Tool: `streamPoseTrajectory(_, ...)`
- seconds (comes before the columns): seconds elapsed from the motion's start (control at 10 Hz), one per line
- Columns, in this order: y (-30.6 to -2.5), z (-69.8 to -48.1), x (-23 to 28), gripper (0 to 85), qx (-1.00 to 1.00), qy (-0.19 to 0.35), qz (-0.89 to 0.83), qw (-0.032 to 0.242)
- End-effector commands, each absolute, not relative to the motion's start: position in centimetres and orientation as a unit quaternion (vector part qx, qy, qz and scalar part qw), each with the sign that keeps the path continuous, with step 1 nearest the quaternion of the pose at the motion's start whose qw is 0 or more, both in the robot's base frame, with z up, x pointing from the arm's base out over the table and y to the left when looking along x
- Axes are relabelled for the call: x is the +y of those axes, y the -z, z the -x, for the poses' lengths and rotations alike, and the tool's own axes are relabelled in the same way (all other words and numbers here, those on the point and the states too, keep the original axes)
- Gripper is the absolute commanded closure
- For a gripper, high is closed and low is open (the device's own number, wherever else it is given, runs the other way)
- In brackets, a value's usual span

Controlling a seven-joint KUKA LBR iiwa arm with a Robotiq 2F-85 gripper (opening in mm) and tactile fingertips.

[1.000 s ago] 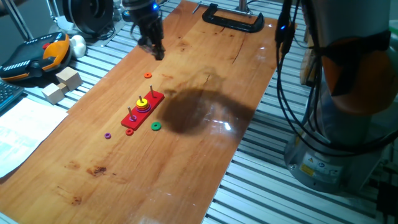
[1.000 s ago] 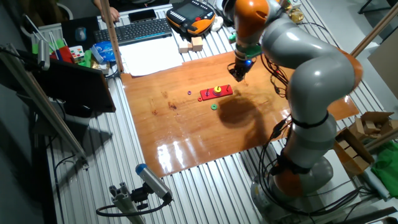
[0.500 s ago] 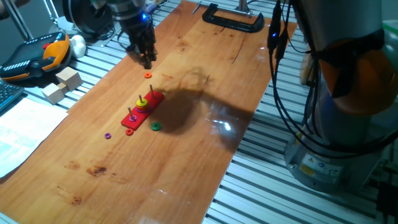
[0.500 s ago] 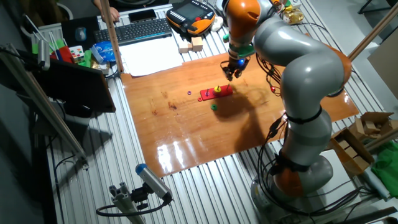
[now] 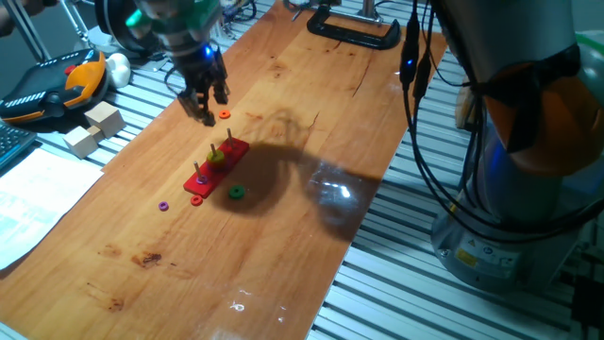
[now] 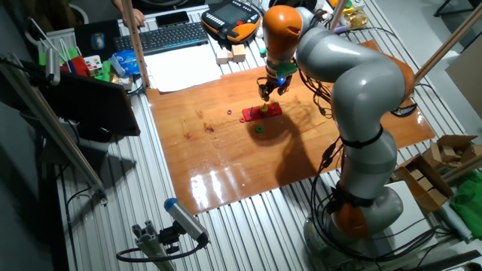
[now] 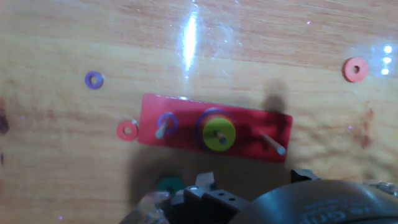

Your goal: Take out one Hanoi block and throw it aside

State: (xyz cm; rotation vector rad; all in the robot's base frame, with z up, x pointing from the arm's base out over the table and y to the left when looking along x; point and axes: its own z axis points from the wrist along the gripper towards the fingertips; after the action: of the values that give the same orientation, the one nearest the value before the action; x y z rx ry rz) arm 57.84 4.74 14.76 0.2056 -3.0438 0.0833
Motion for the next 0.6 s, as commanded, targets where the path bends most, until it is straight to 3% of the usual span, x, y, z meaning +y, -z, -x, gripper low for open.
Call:
streamPoseTrajectory(0.0,-14.1,-58.0,5.0,20.0,-0.997,-0.029,-0.066,0.039)
streamPoseTrajectory(0.5,-11.6,-58.8,5.6,16.3,-0.997,-0.018,-0.066,0.031)
